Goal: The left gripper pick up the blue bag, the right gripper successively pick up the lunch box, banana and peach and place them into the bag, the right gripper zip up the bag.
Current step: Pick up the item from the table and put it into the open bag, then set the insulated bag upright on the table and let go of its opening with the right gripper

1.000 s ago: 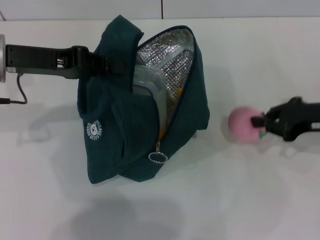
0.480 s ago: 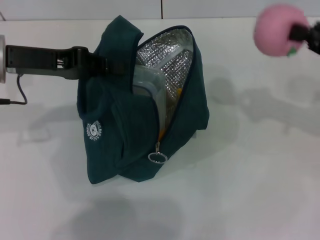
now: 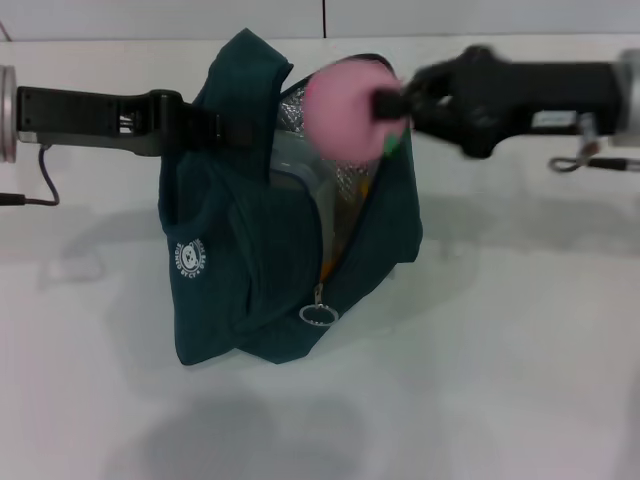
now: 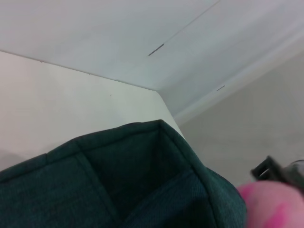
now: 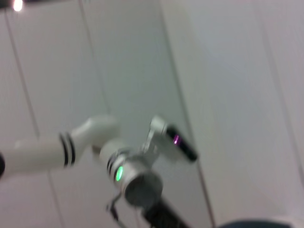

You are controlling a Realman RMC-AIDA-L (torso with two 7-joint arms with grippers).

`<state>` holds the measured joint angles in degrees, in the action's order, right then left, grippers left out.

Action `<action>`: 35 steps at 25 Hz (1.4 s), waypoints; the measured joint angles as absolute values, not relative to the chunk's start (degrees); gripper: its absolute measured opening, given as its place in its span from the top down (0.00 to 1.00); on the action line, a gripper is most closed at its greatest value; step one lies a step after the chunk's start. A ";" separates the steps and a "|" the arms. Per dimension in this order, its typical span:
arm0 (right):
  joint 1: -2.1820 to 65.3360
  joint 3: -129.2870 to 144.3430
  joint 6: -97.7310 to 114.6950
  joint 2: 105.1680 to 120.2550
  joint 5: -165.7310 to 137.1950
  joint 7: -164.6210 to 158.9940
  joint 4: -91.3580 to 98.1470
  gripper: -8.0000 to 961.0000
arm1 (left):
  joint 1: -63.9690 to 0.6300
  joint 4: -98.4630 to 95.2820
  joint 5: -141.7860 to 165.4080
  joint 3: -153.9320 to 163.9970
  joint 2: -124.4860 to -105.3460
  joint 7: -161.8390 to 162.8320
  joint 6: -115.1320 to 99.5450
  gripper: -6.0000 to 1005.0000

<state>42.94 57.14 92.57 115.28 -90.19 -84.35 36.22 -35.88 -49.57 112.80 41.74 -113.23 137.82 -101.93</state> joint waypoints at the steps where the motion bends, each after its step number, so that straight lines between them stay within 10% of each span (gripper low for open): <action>1: 43.29 59.18 91.28 115.26 -90.21 -84.74 36.22 0.89 | -35.83 -49.57 112.80 41.71 -113.25 137.82 -101.94 0.96; 35: 32.60 51.04 87.15 114.02 -87.90 -110.46 30.60 0.37 | -36.24 -49.57 112.75 41.72 -113.56 137.84 -101.94 0.96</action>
<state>32.60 51.04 87.15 114.02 -87.90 -110.46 30.60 -36.24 -49.57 112.75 41.72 -113.56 137.84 -101.94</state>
